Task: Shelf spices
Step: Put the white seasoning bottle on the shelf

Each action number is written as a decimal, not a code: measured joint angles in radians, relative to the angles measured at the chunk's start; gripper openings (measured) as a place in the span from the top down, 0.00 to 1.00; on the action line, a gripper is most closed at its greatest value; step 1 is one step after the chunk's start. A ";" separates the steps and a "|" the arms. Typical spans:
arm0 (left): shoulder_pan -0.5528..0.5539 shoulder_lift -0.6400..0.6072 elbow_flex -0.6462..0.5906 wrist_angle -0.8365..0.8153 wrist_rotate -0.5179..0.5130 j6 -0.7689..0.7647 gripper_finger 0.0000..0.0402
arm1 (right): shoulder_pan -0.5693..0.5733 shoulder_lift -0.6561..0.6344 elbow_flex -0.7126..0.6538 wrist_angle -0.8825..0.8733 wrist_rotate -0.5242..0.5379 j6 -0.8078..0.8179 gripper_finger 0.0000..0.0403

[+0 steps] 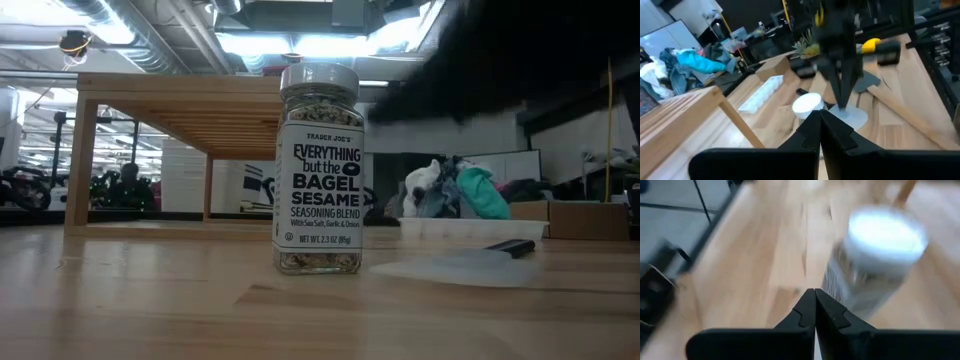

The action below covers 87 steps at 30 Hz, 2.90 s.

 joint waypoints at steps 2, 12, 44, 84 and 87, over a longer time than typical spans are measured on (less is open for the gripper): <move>-0.008 0.000 0.000 -0.065 -0.003 -0.067 1.00 | 0.011 -0.051 0.000 -0.013 0.000 -0.051 0.99; 0.008 0.022 -0.001 -0.147 0.085 -0.329 1.00 | 0.029 -0.198 0.001 -0.045 -0.062 -0.097 0.99; 0.030 0.019 -0.001 -0.147 0.106 -0.275 1.00 | 0.010 -0.197 0.001 0.052 -0.346 -0.066 0.34; 0.030 0.019 -0.001 -0.149 0.107 -0.278 1.00 | -0.103 -0.071 -0.171 0.098 -0.124 -0.024 0.34; 0.030 0.019 -0.001 -0.148 0.107 -0.279 1.00 | -0.124 -0.037 -0.171 0.156 -0.153 -0.047 0.34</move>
